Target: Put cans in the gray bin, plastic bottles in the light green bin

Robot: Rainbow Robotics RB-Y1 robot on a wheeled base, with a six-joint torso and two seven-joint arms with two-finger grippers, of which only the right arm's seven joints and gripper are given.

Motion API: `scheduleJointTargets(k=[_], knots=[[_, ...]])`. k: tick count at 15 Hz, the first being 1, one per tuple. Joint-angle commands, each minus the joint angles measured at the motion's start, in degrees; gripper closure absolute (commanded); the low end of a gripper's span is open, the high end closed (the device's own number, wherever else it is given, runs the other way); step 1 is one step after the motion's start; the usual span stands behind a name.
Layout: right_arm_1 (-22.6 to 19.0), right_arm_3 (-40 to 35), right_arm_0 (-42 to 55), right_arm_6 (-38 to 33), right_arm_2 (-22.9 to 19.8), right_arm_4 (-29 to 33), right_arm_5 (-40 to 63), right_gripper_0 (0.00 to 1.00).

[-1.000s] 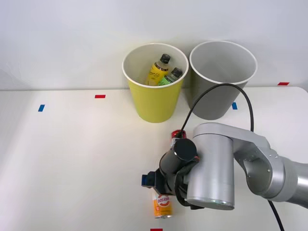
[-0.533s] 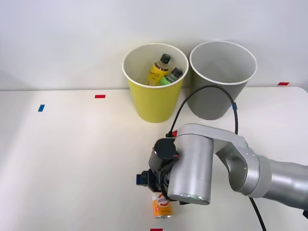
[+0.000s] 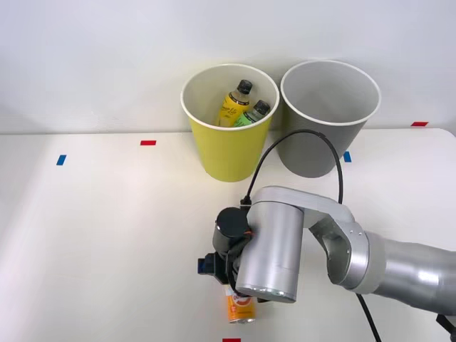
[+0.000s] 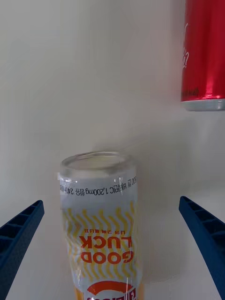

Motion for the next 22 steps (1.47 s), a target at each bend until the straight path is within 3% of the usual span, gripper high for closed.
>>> scheduleJointTargets(k=[1,8,10,12,22], knots=[[2.7,4.2,0.0,0.9,0.0,2.0,-1.0,0.0],[4.0,5.4,0.9,1.3,0.0,4.2,-1.0,0.0],[4.0,5.4,1.0,1.7,0.0,4.2,-0.8,0.84],[4.0,5.4,1.0,2.0,0.0,4.2,-0.6,1.0],[2.0,2.0,1.0,3.2,-0.6,5.8,-0.5,1.0]])
